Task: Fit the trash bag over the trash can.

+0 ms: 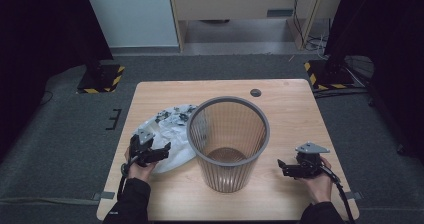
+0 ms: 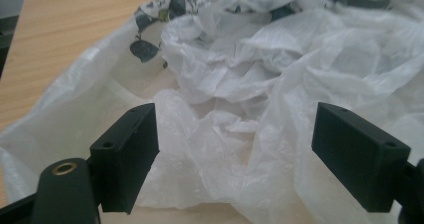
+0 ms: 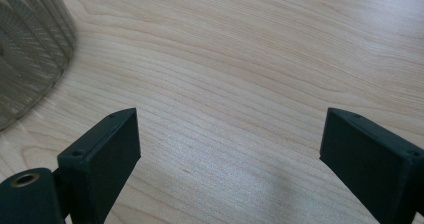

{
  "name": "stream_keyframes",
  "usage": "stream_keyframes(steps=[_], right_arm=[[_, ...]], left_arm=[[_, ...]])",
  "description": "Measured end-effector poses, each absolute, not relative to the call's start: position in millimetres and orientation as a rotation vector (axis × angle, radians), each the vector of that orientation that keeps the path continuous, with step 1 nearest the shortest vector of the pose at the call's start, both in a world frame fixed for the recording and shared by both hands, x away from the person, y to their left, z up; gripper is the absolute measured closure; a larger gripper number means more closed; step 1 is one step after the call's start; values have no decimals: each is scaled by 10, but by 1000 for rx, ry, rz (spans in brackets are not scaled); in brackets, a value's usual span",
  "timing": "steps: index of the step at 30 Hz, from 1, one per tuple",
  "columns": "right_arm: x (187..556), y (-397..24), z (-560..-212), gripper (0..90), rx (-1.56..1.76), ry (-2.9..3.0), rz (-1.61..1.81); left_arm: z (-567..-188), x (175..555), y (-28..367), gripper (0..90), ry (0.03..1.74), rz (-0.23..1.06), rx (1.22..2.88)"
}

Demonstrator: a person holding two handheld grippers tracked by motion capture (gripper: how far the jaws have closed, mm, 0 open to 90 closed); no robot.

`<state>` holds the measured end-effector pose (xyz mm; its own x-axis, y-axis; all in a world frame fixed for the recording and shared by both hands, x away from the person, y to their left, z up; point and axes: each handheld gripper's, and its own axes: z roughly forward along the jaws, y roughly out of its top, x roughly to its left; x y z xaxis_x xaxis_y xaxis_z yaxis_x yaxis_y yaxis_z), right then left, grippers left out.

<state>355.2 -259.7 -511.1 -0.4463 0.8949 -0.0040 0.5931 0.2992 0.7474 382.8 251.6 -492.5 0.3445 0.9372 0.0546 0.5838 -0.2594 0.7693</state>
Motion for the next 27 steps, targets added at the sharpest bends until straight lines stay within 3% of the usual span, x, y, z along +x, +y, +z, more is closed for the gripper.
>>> stream_keyframes(steps=[8,13,18,24,27], right_arm=[[3550,-2557,-5118,87,1331,2165,953],[3566,-2526,-5134,85,1327,2182,942],[3566,-2509,-5141,85,1325,2192,938],[3570,-2525,-5139,85,1333,2188,939],[3571,-2531,-5136,85,1333,2185,940]], left_arm=[[-5080,3869,2458,207,1356,628,2023],[-5170,3902,2478,294,1402,589,2050],[-5207,3924,2542,491,1447,555,2041],[-5187,3916,2573,853,1491,540,2026],[-5170,3904,2561,872,1495,552,2027]])
